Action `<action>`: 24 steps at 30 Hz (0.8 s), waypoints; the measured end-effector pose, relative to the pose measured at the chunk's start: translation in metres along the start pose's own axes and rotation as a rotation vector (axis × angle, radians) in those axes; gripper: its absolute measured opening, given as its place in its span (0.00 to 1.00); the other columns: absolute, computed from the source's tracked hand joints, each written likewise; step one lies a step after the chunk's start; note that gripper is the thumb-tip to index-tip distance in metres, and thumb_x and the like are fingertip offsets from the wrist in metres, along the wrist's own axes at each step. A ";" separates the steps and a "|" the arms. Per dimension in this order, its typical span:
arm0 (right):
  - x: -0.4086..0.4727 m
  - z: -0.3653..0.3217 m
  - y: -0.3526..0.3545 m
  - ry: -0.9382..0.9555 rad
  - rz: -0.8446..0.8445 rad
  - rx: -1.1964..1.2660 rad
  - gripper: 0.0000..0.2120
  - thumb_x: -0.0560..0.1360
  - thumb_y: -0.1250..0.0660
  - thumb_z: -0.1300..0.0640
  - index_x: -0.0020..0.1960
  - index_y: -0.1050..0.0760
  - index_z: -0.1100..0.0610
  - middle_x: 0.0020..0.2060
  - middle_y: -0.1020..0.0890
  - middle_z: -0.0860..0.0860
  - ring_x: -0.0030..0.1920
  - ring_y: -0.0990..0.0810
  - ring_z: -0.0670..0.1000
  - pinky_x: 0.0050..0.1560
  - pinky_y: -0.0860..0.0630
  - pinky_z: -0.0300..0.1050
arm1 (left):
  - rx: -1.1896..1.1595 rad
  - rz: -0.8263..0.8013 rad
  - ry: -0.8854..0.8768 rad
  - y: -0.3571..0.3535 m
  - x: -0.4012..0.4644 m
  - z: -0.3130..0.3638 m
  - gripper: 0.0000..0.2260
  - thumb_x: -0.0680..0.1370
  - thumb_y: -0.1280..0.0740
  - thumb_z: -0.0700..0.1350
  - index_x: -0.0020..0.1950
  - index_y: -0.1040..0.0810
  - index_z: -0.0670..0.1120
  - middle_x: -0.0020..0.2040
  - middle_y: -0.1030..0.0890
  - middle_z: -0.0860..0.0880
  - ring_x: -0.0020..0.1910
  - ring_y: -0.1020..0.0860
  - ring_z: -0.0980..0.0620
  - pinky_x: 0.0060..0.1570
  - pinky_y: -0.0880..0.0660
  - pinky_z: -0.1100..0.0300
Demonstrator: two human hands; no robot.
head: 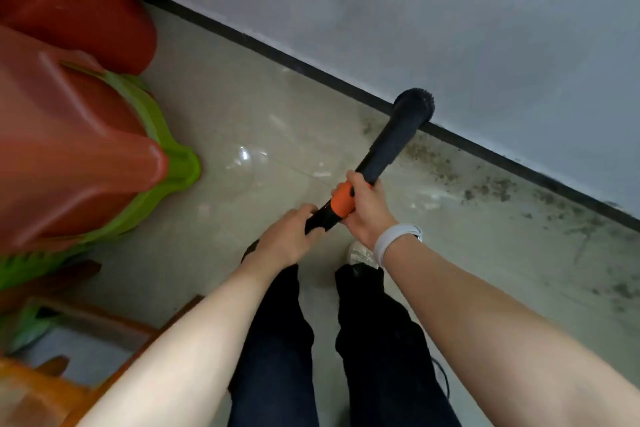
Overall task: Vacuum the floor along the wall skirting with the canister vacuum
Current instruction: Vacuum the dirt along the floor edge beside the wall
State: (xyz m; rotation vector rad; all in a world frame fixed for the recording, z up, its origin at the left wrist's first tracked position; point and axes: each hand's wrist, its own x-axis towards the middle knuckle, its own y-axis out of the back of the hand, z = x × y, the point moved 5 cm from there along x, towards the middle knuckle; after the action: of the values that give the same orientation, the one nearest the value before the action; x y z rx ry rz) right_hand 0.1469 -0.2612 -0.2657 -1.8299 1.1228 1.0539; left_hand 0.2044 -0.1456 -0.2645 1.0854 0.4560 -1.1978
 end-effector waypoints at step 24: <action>-0.149 -0.094 0.071 0.021 -0.016 -0.120 0.20 0.79 0.37 0.58 0.69 0.38 0.55 0.63 0.29 0.54 0.64 0.28 0.55 0.63 0.29 0.62 | -0.379 0.192 0.204 -0.022 -0.152 0.087 0.21 0.79 0.37 0.48 0.71 0.35 0.46 0.68 0.29 0.44 0.67 0.30 0.44 0.63 0.33 0.54</action>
State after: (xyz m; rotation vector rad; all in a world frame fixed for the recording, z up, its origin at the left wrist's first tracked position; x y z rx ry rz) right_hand 0.0641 -0.3207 -0.1051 -1.9447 1.0754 1.1158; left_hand 0.1092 -0.1411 -0.1156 0.9013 0.6898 -0.7949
